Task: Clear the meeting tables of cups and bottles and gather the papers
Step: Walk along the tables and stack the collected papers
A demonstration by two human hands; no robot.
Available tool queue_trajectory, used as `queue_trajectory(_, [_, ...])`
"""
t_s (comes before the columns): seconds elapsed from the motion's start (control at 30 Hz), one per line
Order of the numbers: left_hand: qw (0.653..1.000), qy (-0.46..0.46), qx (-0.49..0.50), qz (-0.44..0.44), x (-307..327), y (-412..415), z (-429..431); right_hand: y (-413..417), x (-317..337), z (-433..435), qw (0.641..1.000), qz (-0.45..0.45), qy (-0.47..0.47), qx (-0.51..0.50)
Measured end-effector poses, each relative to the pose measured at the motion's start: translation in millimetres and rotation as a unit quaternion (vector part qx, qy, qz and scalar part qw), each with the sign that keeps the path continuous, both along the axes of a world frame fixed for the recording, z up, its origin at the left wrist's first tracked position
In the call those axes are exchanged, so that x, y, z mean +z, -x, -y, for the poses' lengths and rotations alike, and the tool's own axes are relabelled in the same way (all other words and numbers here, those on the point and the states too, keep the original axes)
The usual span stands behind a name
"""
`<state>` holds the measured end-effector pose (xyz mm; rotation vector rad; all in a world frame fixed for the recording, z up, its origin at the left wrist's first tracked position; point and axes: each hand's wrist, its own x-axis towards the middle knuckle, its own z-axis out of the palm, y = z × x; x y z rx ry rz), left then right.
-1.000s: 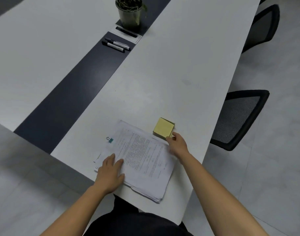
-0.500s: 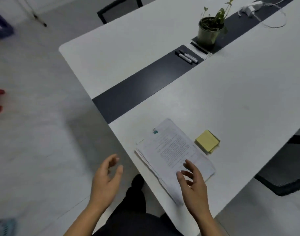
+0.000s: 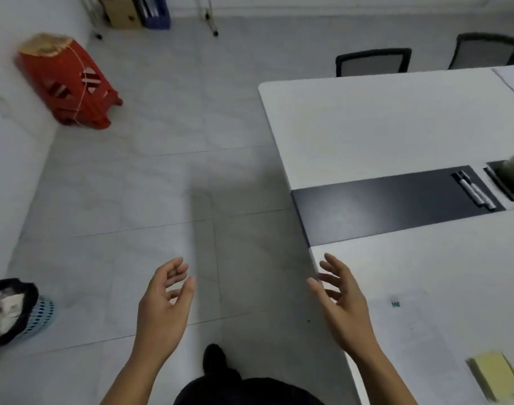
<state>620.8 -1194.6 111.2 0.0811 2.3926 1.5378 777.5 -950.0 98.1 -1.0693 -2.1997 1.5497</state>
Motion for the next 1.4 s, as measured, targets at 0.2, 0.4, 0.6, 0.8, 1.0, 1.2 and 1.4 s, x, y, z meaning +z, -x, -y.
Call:
queue_trajectory(0.2, [0.999,-0.027,0.034,-0.011,16.3,123.9,19.0,125.4,15.9,20.4,0.999,0.001,-0.038,0.036])
queue_trajectory(0.4, [0.999,-0.035,-0.027,-0.021,21.6,261.0,-26.9,222.1,16.6,-6.4,0.997,-0.018,-0.072,-0.012])
queue_trajectory(0.6, [0.998,-0.017,-0.059,-0.026,6.2,399.5,-97.0,359.6,-17.2,-66.1,0.996,-0.04,-0.043,-0.07])
queue_trajectory(0.8, [0.998,-0.023,-0.02,-0.049,41.4,558.5,-148.1,536.0,11.5,-149.6,0.996,-0.057,-0.03,-0.068])
queue_trajectory(1.0, [0.996,-0.047,0.015,-0.067,40.8,701.0,-202.5,692.1,37.1,-225.6,0.996,-0.064,-0.038,-0.044])
queue_trajectory(1.2, [0.997,-0.034,-0.05,-0.057,9.4,874.8,-300.3,849.8,19.0,-304.5,0.993,-0.05,-0.05,-0.089])
queue_trajectory(1.4, [0.98,-0.05,-0.177,-0.069,44.0,1052.6,-447.4,953.3,40.7,-390.0,0.975,-0.056,-0.057,-0.206])
